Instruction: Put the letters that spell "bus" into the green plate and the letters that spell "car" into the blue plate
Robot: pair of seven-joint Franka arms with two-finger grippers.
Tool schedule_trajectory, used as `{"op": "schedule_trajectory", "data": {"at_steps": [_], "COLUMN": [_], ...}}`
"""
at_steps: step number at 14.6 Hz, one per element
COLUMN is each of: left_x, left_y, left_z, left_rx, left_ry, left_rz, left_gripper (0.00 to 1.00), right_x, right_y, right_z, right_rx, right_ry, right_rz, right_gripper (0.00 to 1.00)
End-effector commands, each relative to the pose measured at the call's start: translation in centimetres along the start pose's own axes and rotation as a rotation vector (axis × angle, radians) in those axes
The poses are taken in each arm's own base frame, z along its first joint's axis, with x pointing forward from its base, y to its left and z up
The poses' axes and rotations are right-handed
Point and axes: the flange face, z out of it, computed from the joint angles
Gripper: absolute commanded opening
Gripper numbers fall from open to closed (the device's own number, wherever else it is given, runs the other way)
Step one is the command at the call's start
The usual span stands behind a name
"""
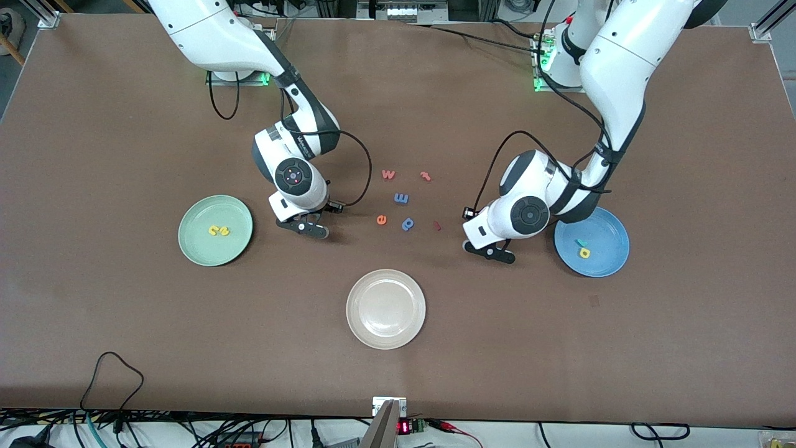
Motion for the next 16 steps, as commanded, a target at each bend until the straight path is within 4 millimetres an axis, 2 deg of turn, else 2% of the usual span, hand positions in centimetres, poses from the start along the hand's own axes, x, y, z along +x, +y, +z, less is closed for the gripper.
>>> {"op": "schedule_trajectory", "data": {"at_steps": [1, 13, 16], "left_x": [-0.1, 0.5, 0.7], "left_y": [0.2, 0.0, -0.1], "left_z": [0.3, 1.5, 1.7], "left_rx": [0.006, 0.005, 0.002], "left_ry": [0.014, 0.042, 0.048], "left_rz": [0.0, 0.001, -0.004], "left_gripper": [0.46, 0.46, 0.43], "right_x": [-0.9, 0.0, 0.0], "right_y": [0.7, 1.2, 1.2], "right_z": [-0.5, 0.0, 0.0], "right_rx": [-0.002, 0.005, 0.007], "right_ry": [-0.013, -0.006, -0.004], "right_rz": [0.013, 0.012, 0.012], "right_gripper": [0.56, 0.47, 0.47]}}
